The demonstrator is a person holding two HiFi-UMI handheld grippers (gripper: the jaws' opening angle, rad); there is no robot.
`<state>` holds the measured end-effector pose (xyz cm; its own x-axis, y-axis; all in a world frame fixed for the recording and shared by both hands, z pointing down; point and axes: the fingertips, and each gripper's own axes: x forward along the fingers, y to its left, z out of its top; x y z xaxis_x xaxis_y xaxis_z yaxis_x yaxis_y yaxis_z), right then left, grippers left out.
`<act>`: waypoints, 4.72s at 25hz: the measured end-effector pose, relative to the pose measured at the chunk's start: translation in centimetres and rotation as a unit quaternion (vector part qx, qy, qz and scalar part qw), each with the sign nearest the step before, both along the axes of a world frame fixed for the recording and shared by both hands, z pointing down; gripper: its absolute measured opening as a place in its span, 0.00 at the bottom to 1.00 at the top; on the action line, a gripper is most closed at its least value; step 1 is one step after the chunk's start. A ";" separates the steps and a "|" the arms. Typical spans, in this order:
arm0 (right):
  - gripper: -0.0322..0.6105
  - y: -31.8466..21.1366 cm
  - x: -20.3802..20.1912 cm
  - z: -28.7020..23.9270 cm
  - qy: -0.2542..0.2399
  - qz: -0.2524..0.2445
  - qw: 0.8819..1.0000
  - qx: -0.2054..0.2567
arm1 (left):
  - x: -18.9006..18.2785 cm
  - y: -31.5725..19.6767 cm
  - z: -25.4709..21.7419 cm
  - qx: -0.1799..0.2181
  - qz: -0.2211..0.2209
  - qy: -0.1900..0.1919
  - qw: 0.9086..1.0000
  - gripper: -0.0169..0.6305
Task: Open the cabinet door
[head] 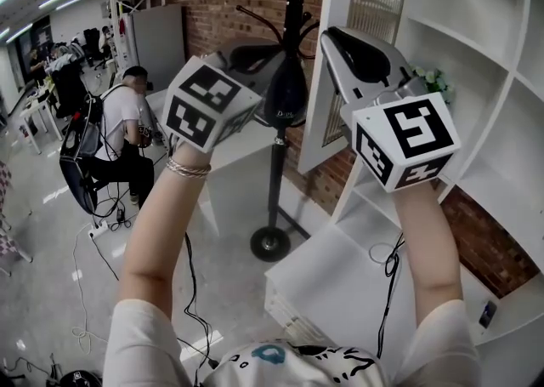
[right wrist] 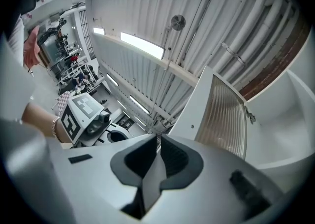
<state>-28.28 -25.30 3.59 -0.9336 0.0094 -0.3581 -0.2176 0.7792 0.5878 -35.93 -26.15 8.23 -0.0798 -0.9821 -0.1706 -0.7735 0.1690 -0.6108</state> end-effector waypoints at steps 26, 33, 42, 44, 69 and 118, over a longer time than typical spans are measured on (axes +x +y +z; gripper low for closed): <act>0.10 -0.6 1.5 11.9 0.087 -0.002 0.992 -0.090 | 1.7 0.3 13.6 -0.086 0.062 0.111 0.988 0.05; 0.10 0.1 2.3 16.3 0.094 -0.010 0.987 -0.129 | 3.3 0.7 19.6 -0.119 0.076 0.138 0.980 0.05; 0.10 -1.0 3.3 22.8 0.131 0.017 0.977 -0.166 | 6.0 1.3 25.9 -0.143 0.076 0.142 0.977 0.05; 0.10 -1.4 3.8 24.3 0.139 0.022 0.974 -0.175 | 6.7 1.2 27.5 -0.151 0.078 0.152 0.974 0.05; 0.10 -10.2 19.4 38.4 0.153 0.190 0.917 -0.316 | 22.6 -8.4 37.0 -0.232 0.277 0.175 0.916 0.05; 0.09 -15.3 30.5 46.7 0.071 0.274 0.828 -0.484 | 34.2 -13.1 44.4 -0.302 0.441 0.189 0.824 0.05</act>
